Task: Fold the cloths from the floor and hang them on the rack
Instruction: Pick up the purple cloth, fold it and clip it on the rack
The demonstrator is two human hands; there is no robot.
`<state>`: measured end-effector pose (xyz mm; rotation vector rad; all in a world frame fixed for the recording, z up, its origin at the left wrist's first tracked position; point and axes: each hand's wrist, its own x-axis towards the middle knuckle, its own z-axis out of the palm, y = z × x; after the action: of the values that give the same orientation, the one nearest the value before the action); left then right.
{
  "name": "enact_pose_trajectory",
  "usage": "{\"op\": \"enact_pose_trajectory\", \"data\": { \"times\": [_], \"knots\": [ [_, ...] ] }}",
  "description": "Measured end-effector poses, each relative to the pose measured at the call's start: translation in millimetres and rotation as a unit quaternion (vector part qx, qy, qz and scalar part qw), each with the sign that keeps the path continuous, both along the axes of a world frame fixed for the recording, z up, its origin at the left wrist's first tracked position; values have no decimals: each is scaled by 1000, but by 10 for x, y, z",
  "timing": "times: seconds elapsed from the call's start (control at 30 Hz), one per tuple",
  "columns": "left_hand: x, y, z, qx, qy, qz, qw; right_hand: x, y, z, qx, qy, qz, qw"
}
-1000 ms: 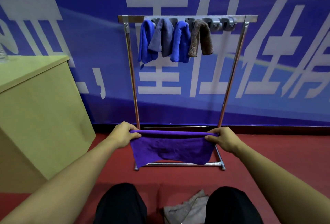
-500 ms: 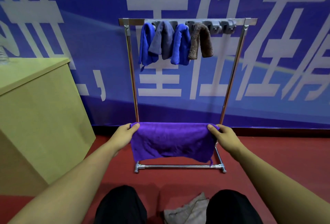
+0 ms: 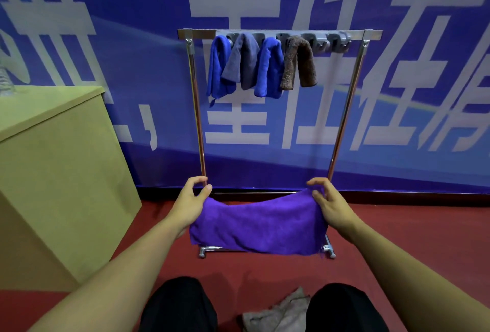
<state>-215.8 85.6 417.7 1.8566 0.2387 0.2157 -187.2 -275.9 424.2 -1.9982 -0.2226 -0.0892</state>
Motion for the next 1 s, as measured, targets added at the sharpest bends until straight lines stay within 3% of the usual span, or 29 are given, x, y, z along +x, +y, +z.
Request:
{"op": "enact_pose_trajectory", "data": {
  "times": [0.1,0.3,0.53,0.67,0.87,1.0],
  "knots": [
    [6,49,-7,-45,11,-26,999,10,-2,-6,-40,4,0,999],
    [-35,-83,75,-146,48,-88,984,39,23,-6,-4,113,10,993],
    [16,12,24,52,30,-138,989,8,-58,25,-120,47,24,991],
    [31,54,3,135,27,-146,980,25,-120,-1,-139,29,35,989],
    [17,83,-88,144,53,-142,978,36,-184,-86,-164,31,11,986],
    [46,109,-99,206,59,-137,967,77,-197,-135,-214,39,28,976]
  ]
}}
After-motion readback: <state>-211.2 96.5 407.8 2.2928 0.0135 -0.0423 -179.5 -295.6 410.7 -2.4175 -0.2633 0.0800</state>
